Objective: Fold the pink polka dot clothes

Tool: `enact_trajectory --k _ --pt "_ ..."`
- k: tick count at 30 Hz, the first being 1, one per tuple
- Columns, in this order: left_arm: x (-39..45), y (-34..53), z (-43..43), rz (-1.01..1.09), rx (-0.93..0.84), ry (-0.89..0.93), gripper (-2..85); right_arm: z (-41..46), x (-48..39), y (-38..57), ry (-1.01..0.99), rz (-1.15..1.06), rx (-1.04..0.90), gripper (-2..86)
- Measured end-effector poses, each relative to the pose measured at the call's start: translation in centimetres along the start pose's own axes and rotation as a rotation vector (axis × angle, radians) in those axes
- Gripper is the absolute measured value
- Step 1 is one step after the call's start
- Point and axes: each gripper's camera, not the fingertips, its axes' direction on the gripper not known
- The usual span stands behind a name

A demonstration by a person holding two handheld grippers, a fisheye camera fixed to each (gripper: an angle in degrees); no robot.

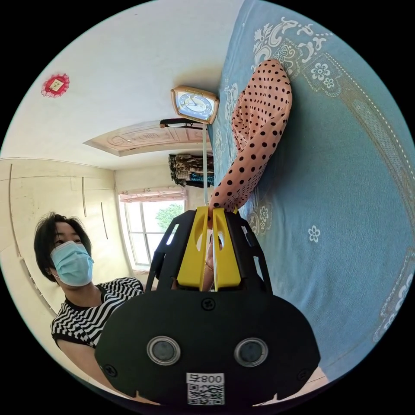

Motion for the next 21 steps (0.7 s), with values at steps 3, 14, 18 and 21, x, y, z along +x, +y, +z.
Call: enact_trajectory --k 3,14,18,21 --pt "-0.6 1.6 0.6 0.016 -0.008 -0.01 4.4 1.2 -1.3 2.4 -0.006 0.001 0.009 1.1" --pt "-0.8 11.5 3.3 0.116 -0.13 -0.025 4.0 5.1 -10.3 16.8 0.015 -0.033 0.031 1.1" --pt "-0.9 15.5 4.6 0.154 -0.176 -0.013 4.0 6.2 -14.2 22.8 0.025 -0.063 0.058 1.0" --pt "-0.9 18.8 6.0 0.207 -0.222 -0.01 4.1 6.9 -17.4 28.1 0.018 -0.098 0.092 1.1"
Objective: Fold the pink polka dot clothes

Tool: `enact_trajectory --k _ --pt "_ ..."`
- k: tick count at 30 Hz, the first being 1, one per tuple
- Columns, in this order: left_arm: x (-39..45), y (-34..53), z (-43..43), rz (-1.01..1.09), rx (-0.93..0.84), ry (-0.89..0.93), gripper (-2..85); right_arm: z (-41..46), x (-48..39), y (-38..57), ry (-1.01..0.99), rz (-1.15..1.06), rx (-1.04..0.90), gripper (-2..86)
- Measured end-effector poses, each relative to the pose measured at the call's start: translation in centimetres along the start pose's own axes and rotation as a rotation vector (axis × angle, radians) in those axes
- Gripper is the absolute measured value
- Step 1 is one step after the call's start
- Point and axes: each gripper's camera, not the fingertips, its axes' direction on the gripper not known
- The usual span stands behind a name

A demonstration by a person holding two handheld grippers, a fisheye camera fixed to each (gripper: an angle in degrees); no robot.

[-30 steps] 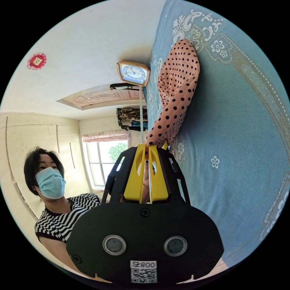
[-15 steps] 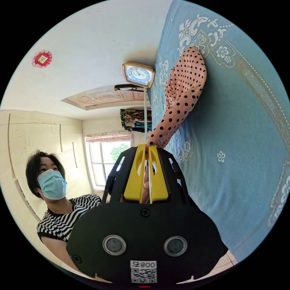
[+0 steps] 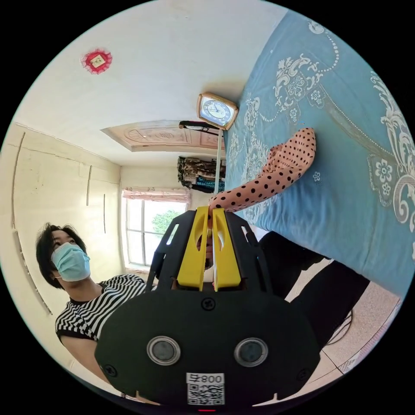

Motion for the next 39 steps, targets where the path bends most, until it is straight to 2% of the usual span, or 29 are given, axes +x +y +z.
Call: enact_trajectory --k 12,23,30,36,39 --pt "1.4 10.3 11.7 0.228 -0.202 0.051 4.1 -1.3 -15.4 19.8 -0.033 -0.189 0.185 1.2" --pt "-2.1 16.2 29.2 0.324 -0.474 0.125 4.1 -5.2 -27.8 35.7 0.041 -0.309 0.417 1.0" --pt "-6.9 16.1 42.7 0.337 -0.613 0.038 4.1 -9.2 -31.5 37.3 0.128 -0.253 0.499 1.0" --pt "-9.0 12.3 58.0 0.368 -0.637 0.065 4.2 -16.2 -38.9 31.7 0.202 -0.311 0.546 1.0" --pt "-7.8 10.2 66.0 0.463 -0.631 0.097 4.1 -20.4 -44.5 28.0 0.258 -0.376 0.562 1.0"
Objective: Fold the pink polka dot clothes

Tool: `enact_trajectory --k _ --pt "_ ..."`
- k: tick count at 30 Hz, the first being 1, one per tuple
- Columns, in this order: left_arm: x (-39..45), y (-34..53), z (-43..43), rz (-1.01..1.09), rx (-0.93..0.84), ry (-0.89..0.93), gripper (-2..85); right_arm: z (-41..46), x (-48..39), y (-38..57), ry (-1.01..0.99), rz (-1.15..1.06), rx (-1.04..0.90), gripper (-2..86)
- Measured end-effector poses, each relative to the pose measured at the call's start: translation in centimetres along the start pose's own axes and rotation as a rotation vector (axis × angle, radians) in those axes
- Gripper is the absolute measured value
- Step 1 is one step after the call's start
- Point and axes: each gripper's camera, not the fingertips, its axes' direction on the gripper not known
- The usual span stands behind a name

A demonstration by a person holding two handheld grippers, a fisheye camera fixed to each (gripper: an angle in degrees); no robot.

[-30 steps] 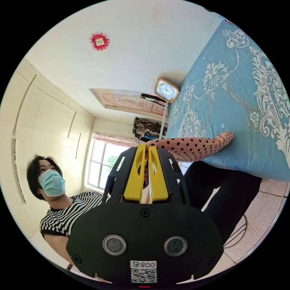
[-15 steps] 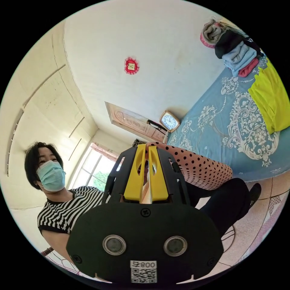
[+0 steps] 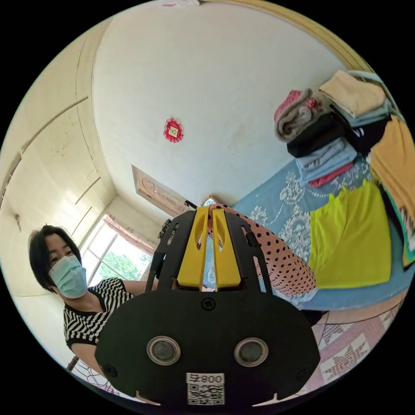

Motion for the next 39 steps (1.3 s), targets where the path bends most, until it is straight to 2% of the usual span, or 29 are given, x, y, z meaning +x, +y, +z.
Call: enact_trajectory --k 5,9,12,17,20,30,39 --pt "-2.6 -8.7 8.4 0.167 0.008 0.003 4.1 -3.7 -4.4 -10.1 0.11 -0.104 0.021 1.1" --pt "-7.7 -10.6 13.6 0.178 -0.023 -0.019 4.1 -5.1 -3.0 -12.5 0.2 -0.064 -0.022 1.1" --pt "-14.8 -9.8 18.0 0.11 -0.091 -0.095 4.1 -5.2 2.0 -11.7 0.333 0.066 -0.107 1.1" --pt "-31.2 -4.5 25.4 -0.265 -0.305 -0.189 4.2 -4.3 12.3 -7.0 0.526 0.379 -0.281 1.1" --pt "-36.0 -2.9 26.7 -0.362 -0.317 -0.156 4.1 -4.4 12.8 -6.0 0.554 0.389 -0.319 1.1" --pt "-44.3 -4.4 30.2 -0.34 -0.423 -0.2 4.7 -5.1 13.1 -5.9 0.709 0.394 -0.423 1.2" --pt "-50.2 -5.5 27.2 -0.415 -0.388 -0.179 6.4 -8.9 12.9 -5.0 0.57 0.458 -0.203 1.6"
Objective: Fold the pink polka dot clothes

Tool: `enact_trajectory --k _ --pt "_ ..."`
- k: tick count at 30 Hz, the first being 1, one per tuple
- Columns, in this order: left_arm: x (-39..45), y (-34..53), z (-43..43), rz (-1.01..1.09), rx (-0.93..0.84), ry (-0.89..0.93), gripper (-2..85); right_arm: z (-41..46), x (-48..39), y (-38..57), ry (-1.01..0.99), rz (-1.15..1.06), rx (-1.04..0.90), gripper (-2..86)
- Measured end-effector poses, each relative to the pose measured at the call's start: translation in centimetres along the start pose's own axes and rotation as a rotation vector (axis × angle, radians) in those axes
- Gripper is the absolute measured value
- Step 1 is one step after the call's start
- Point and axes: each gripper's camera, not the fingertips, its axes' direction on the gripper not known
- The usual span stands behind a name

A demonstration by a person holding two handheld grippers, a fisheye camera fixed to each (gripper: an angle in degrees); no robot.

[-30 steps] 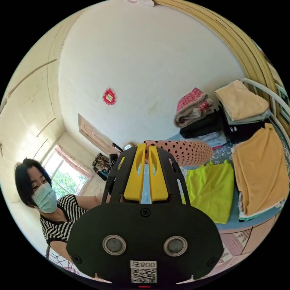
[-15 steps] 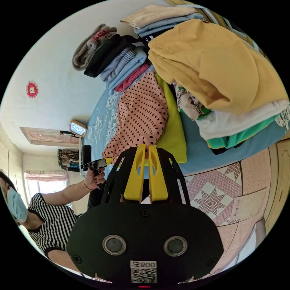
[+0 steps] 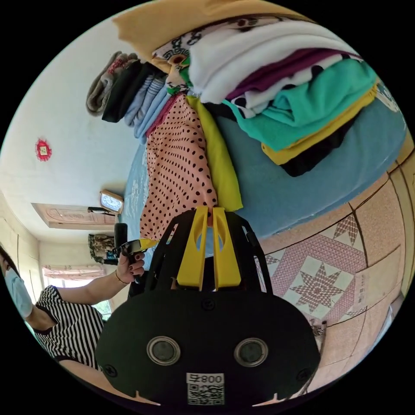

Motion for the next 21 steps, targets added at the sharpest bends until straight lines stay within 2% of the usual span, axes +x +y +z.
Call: enact_trajectory --k 5,9,16,18,21 --pt "0.1 -0.5 -2.9 0.053 0.068 0.003 4.4 -3.2 -0.5 2.0 -0.053 0.024 0.17 1.6" --pt "1.6 -2.3 -3.1 0.158 0.074 -0.018 3.1 -4.5 -2.9 3.1 -0.021 -0.004 0.282 1.4" --pt "1.0 -5.6 -0.9 0.201 0.001 -0.194 1.8 -4.2 -5.0 4.1 0.239 0.076 0.429 0.4" --pt "0.3 -5.8 -1.0 0.174 -0.003 -0.176 1.7 -4.9 -4.5 5.0 0.23 0.108 0.498 0.3" --pt "0.5 -5.6 -1.7 0.209 0.013 -0.145 1.8 -4.5 -5.0 5.5 0.13 0.032 0.533 0.2"
